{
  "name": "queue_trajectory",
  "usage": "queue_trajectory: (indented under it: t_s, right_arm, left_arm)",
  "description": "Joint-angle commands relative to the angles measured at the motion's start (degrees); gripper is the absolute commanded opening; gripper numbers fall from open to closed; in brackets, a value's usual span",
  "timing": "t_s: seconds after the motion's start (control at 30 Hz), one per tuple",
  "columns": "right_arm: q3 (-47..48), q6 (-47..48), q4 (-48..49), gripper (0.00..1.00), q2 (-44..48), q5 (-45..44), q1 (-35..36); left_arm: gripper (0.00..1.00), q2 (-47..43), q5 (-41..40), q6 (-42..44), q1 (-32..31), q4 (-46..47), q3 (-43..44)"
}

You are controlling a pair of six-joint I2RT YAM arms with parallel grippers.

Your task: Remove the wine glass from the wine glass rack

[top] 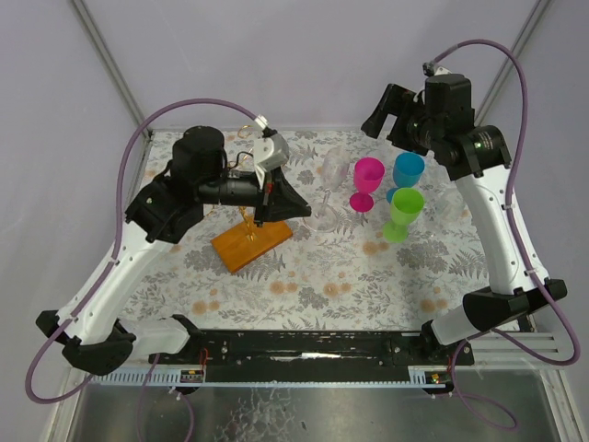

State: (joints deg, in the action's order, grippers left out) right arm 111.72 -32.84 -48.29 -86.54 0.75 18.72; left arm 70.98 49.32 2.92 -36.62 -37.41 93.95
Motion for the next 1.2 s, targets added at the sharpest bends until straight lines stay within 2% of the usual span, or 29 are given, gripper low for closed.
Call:
queue_trajectory:
  t_s: [0.0, 0.27, 0.8, 1.17]
  right_arm:
    - [3.23, -0.53, -1.39, 0.99, 0.12, -2.3, -0.85]
    - [3.22, -2.17, -3.52, 0.99, -0.21, 0.18, -2.04]
    - [1.69, -2.42, -3.95, 0.99, -2.85, 18.82, -3.22]
    - [-0.92, 0.07, -6.23, 0.99, -4.8, 26.89, -3.8]
  left_arm:
    - [0.0, -0.52, -8.5, 13.77, -3.87, -0.12, -0.73]
    - [0.0, -0.37, -15.8, 25.77, -8.66, -0.21, -3.29]
    - [0.0, -1.91, -27.75, 45.44, -14.58, 1.28, -11.72]
    - [0.0, -3.72, -35.01, 55.35, -18.89, 3.59, -17.39]
